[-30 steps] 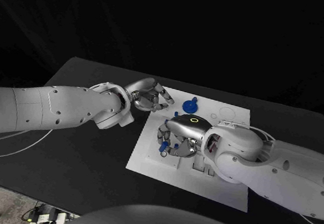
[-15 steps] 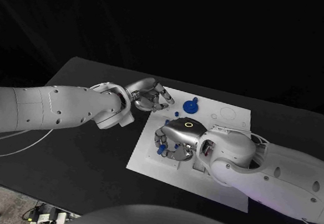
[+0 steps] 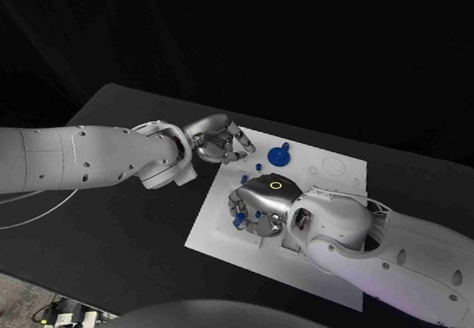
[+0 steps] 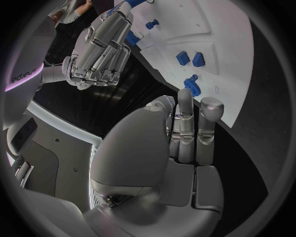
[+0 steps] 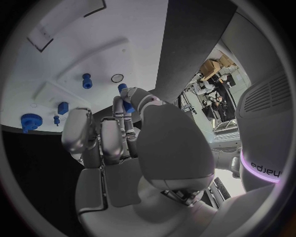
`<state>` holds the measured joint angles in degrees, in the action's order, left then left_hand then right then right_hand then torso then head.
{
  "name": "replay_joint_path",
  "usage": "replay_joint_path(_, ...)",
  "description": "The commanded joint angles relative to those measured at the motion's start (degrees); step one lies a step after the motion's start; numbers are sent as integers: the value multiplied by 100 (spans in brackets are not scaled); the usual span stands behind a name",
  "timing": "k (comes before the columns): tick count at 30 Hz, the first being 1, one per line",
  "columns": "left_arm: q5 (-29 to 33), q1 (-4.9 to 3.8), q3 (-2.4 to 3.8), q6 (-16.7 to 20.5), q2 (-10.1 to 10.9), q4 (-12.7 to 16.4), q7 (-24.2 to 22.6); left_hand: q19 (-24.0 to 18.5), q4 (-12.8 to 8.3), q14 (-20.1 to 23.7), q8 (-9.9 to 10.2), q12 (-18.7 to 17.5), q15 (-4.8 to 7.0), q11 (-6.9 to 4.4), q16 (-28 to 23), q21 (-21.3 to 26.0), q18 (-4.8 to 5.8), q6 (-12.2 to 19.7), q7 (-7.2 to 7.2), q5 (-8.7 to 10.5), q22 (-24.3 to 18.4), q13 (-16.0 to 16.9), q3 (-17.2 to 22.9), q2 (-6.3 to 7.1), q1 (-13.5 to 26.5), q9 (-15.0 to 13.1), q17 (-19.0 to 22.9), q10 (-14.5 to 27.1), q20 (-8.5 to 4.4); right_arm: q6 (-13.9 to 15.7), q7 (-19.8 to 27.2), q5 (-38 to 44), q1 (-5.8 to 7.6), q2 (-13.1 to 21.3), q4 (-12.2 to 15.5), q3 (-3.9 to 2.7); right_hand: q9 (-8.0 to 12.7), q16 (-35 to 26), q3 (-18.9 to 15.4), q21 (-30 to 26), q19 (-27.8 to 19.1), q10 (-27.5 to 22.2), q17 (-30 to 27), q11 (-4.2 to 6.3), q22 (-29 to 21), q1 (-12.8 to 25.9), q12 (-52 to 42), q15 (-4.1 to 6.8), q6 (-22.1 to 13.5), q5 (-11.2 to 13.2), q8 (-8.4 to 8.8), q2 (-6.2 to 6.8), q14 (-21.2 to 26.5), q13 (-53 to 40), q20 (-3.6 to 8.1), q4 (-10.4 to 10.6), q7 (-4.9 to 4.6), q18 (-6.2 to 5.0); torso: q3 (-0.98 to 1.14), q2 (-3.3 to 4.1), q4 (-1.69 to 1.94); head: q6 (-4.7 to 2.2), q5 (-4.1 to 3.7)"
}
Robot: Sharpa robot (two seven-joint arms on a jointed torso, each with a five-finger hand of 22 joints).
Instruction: Assemble the parts on the task board
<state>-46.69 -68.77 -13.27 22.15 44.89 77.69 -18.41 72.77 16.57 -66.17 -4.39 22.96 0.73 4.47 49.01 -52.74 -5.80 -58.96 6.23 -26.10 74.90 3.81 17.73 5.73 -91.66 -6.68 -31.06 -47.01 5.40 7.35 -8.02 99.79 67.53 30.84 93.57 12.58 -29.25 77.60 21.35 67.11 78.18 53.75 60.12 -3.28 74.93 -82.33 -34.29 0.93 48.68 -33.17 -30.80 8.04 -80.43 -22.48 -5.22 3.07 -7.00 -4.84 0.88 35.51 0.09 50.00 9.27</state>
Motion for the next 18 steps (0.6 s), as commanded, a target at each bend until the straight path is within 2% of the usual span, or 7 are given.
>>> replay_joint_path(1, 35, 2, 4, -48, -14, 5, -28, -16, -8, 10, -11, 35, -15, 21, -25, 3, -105, 18, 29, -35, 584, 7, 36, 12, -59, -7, 6, -27, 10, -149, -73, 166, -14, 3, -5, 0, -7, -18, 4, -14, -40, 30, -2, 5, 823, 13, 25, -5, 49, -22, 25, 14, 41, 8, -3, -30, 0, -38, 1, -1, -2, 0, -4)
replay_joint_path(10, 35, 8, 4, -58, -24, 0, -27, -17, -8, 8, -11, 35, -16, 25, -23, 7, -106, 19, 32, -38, 584, 6, 38, 12, -61, -7, 7, -28, 12, -183, -98, 168, -50, -4, -59, 1, -1, -22, 6, -18, -43, 34, -10, 4, 822, 14, 37, -6, 59, -5, 40, 13, 45, 14, -3, -39, -2, -38, 0, 1, 0, 0, -46)
replay_joint_path(18, 35, 16, 4, -64, -23, -1, -27, -17, -8, 8, -11, 35, -16, 25, -23, 7, -106, 19, 32, -38, 584, 6, 38, 12, -61, -7, 7, -28, 12, -178, -107, 176, -81, -12, -93, 2, 5, -29, 9, -32, -53, 38, -22, 3, 817, 12, 47, -7, 66, 10, 54, 10, 52, 19, -4, -49, -2, -41, -1, 0, 4, 0, -30)
